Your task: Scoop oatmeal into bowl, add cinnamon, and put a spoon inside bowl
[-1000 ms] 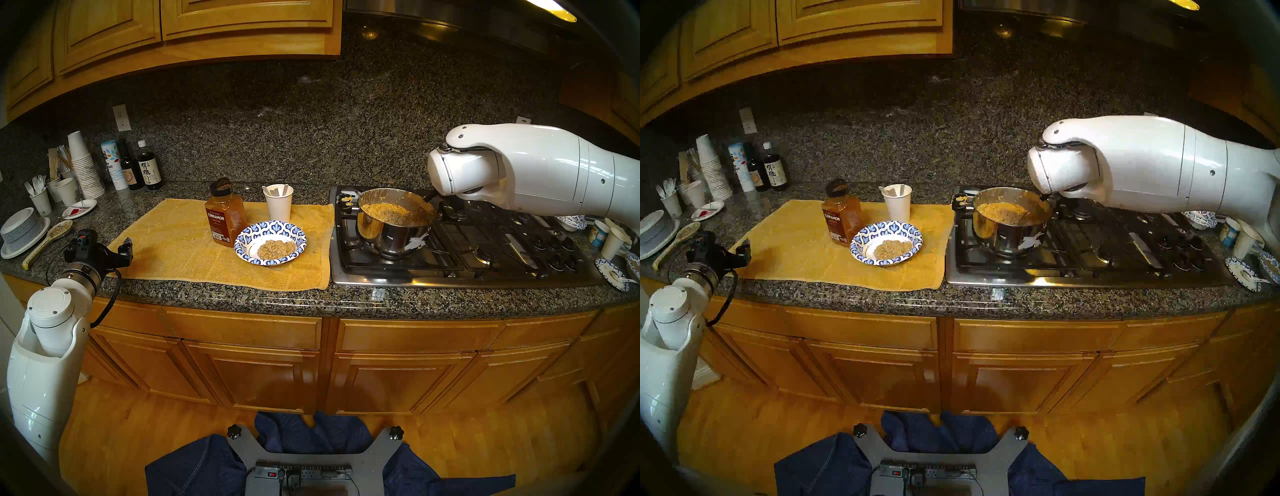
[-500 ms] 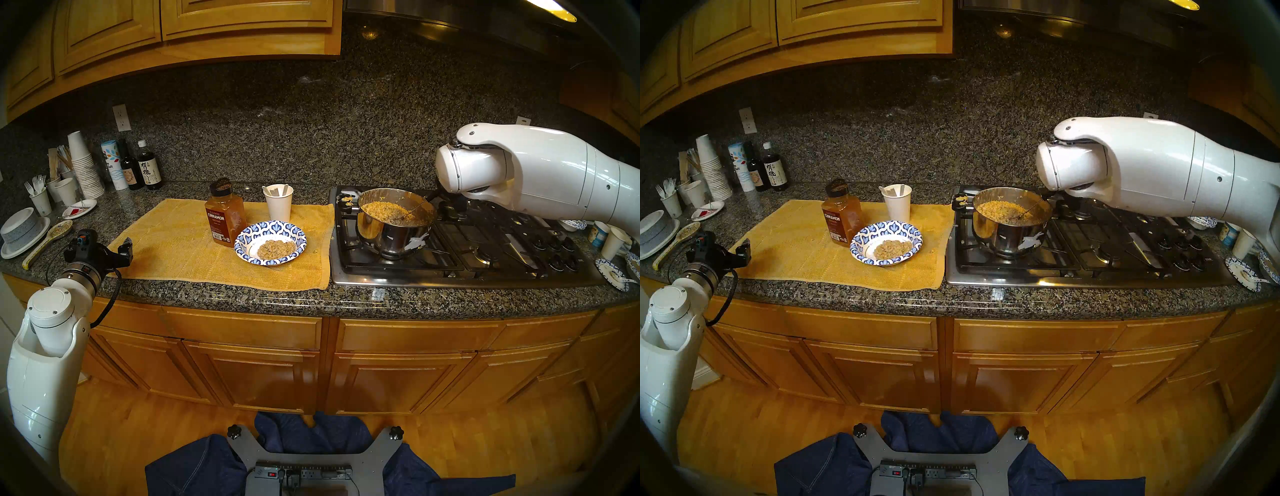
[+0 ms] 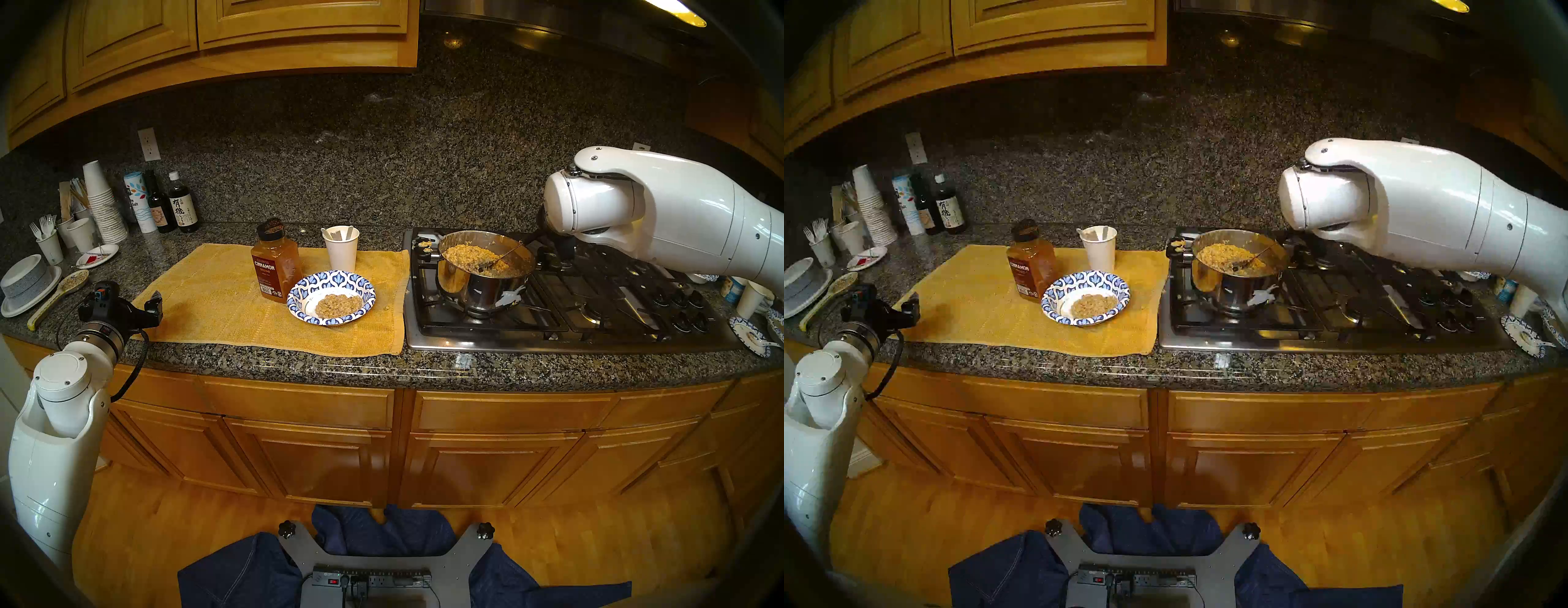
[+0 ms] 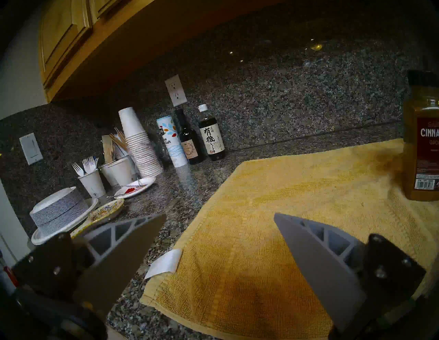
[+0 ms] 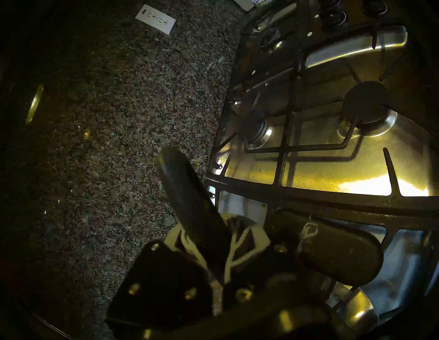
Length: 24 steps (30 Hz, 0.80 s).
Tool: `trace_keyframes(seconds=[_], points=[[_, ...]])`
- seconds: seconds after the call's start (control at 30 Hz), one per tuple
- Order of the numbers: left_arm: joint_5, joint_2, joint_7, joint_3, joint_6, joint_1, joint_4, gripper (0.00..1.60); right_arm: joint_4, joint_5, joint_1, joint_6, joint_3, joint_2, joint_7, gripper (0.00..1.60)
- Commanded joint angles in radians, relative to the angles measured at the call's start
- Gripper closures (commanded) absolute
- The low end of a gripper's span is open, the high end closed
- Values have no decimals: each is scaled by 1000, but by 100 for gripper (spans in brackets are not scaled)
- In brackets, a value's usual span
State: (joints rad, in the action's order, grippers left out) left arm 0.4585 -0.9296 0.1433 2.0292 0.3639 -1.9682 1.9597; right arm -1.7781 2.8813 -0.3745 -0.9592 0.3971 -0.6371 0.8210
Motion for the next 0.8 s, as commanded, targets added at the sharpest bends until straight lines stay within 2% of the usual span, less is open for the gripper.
trace_keyframes(seconds=[0.0,0.33,0.77], points=[[-2,12,1,17,-10,18,22,0,-8,-29,-73,-1,-75,27,-31,160],[-2,12,1,17,-10,18,22,0,-42,-43,-78,-1,-88,60,-33,160],[-2,12,1,18,-11,18,23,0,-145,-96,-76,-1,-83,132,-58,160]])
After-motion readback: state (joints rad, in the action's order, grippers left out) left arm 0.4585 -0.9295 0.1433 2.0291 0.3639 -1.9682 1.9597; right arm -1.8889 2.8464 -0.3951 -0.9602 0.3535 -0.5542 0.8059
